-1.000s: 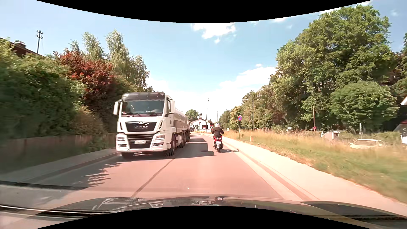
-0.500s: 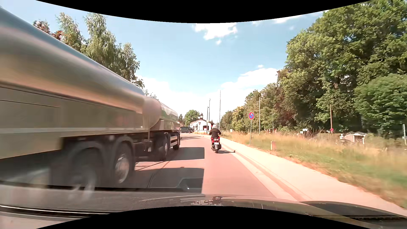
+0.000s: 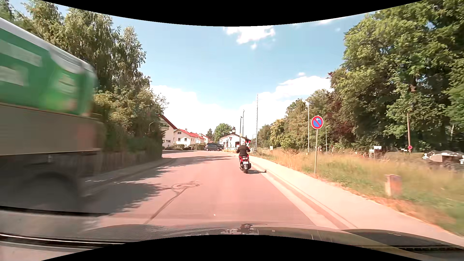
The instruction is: Follow the waypoints while adhering to traffic rules and regulations
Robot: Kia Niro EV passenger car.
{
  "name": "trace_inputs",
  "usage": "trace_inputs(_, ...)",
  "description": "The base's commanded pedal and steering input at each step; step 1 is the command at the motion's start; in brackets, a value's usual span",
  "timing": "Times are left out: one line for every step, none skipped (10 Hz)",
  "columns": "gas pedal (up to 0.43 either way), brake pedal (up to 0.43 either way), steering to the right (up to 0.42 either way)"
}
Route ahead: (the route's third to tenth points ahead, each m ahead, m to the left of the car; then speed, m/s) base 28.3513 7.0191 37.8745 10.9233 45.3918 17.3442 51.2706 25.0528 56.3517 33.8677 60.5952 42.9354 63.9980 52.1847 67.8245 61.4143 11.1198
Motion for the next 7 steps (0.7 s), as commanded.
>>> trace_inputs(0.169, 0.006, -0.032)
trace_inputs(0.169, 0.006, -0.032)
trace_inputs(0.169, 0.006, -0.032)
trace_inputs(0.15, 0.006, -0.032)
trace_inputs(0.118, 0.006, -0.033)
trace_inputs(0.087, 0.006, -0.033)
trace_inputs(0.059, 0.006, -0.033)
